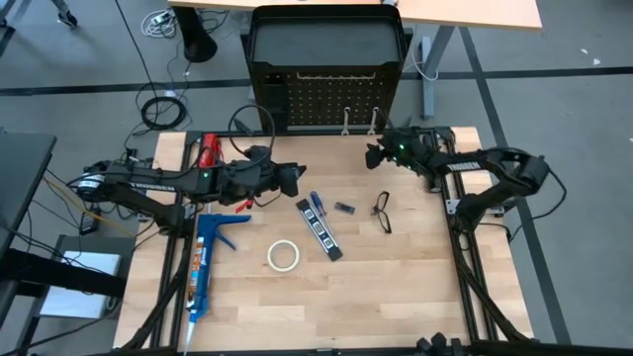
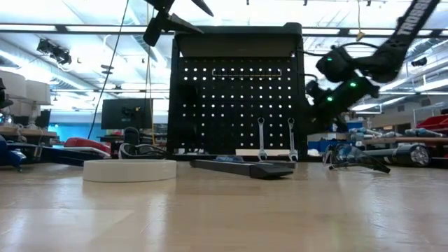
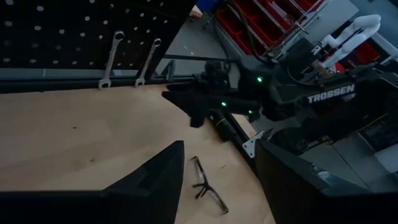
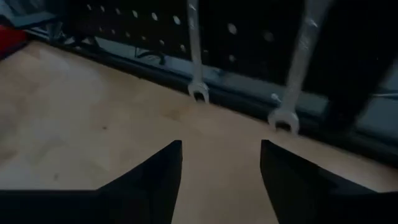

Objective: Hang tools onto peg board
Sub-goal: Unhang the right wrench from the black pegboard

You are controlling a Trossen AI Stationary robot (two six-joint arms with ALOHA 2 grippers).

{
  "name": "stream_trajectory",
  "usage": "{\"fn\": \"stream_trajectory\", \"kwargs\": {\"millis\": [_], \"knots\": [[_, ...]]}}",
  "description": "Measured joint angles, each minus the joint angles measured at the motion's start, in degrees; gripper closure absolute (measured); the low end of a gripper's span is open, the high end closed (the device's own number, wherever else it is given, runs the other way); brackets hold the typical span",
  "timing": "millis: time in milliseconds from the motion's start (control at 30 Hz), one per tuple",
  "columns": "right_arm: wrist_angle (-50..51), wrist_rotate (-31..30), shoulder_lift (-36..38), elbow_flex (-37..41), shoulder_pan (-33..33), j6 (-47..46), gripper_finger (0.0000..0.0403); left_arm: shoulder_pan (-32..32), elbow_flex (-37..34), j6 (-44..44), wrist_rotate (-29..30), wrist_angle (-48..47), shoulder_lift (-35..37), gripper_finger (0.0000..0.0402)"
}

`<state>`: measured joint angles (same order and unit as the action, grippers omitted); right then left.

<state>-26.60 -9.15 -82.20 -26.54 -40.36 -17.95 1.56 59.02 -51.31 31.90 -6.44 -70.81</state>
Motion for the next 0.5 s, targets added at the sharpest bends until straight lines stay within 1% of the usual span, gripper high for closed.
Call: {"fn": "stream_trajectory", "kwargs": {"millis": [133,267,333,500], "knots": [[5.3,-1.7,-4.4,-6.4,-0.4,1.5,0.0171,0.0,0.0,0.0,0.0,0.1,0.0,0.02],[8.7,-2.7,-8.1,-11.8,-1.4,3.4,0.0171,0.0,0.0,-0.4,0.0,0.2,0.0,0.02],[10.3,-2.8,-9.6,-13.3,-1.8,3.3,0.0173,0.0,0.0,-0.4,-0.1,0.2,0.0,0.02],[10.4,-3.7,-10.8,-14.5,-3.0,3.8,0.0172,0.1,0.0,-0.8,-1.1,0.6,0.0,0.02]]}}
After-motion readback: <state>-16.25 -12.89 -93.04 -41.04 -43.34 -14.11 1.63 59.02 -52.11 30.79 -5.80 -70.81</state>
